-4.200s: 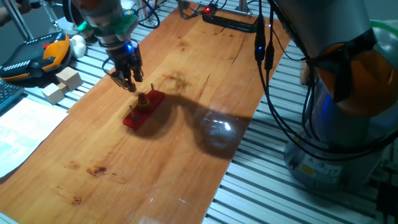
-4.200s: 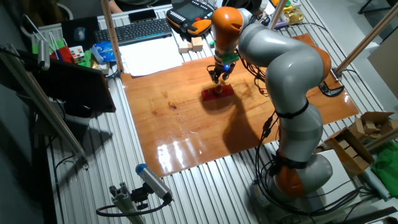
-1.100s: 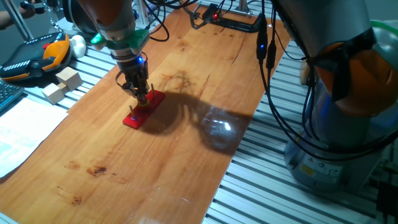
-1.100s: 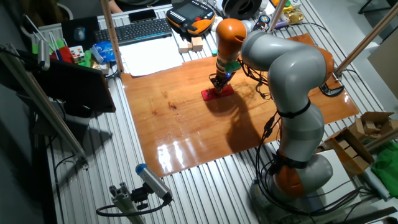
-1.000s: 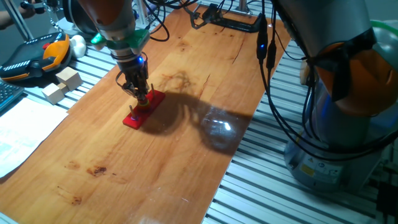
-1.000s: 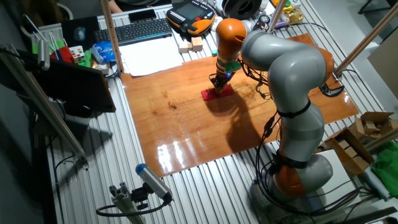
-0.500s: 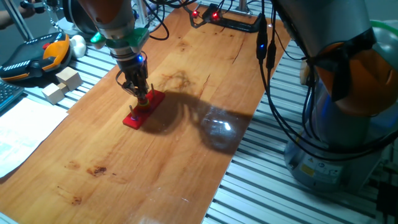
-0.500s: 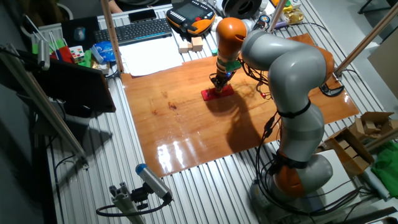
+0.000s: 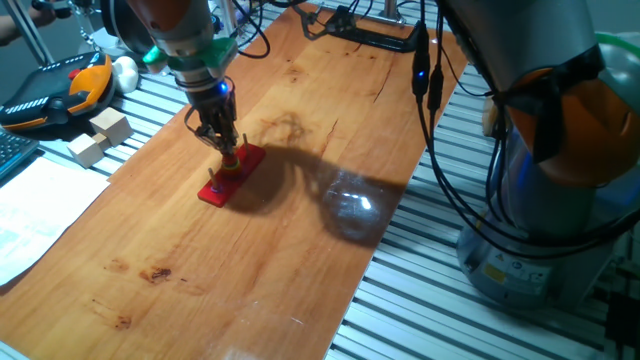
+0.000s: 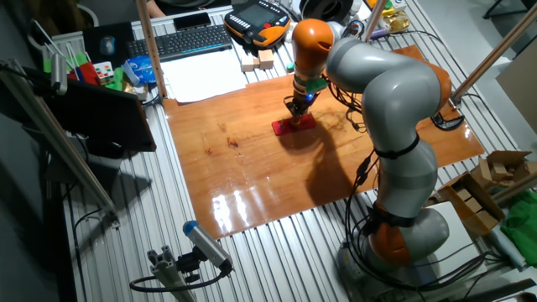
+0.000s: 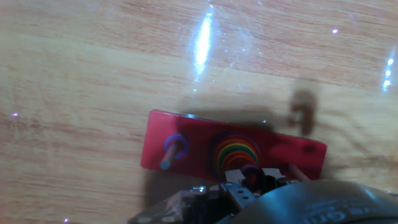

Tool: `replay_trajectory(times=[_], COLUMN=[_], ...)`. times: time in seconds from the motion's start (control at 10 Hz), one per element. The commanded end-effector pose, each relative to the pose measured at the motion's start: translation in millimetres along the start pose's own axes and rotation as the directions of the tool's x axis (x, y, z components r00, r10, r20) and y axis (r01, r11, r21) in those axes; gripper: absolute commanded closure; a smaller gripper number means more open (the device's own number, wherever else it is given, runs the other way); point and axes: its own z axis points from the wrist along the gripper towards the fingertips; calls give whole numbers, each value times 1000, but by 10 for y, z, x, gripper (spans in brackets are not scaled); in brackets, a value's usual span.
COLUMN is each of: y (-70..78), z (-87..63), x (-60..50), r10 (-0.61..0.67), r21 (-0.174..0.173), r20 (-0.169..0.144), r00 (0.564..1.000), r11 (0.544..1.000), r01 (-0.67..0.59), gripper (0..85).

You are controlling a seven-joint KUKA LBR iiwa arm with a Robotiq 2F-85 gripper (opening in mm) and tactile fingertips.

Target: Take out one Hanoi block and throw it aside

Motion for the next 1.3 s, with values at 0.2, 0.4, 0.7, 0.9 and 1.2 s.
replay_trajectory(times=[0.2,0.4,0.7,0.9,1.2], y=[-90,-188,-476,-585,-569], z=[-139,-268,-458,-512,-498], x=[-25,-31,36,128,126], r10=[-9,-20,-53,-64,-59], r21=[6,21,52,92,76], r20=[-16,-25,-31,-14,-17], r00=[1000,999,998,998,998], r11=[1000,1000,997,994,995], r01=[10,20,54,65,60], gripper=[733,733,733,743,747])
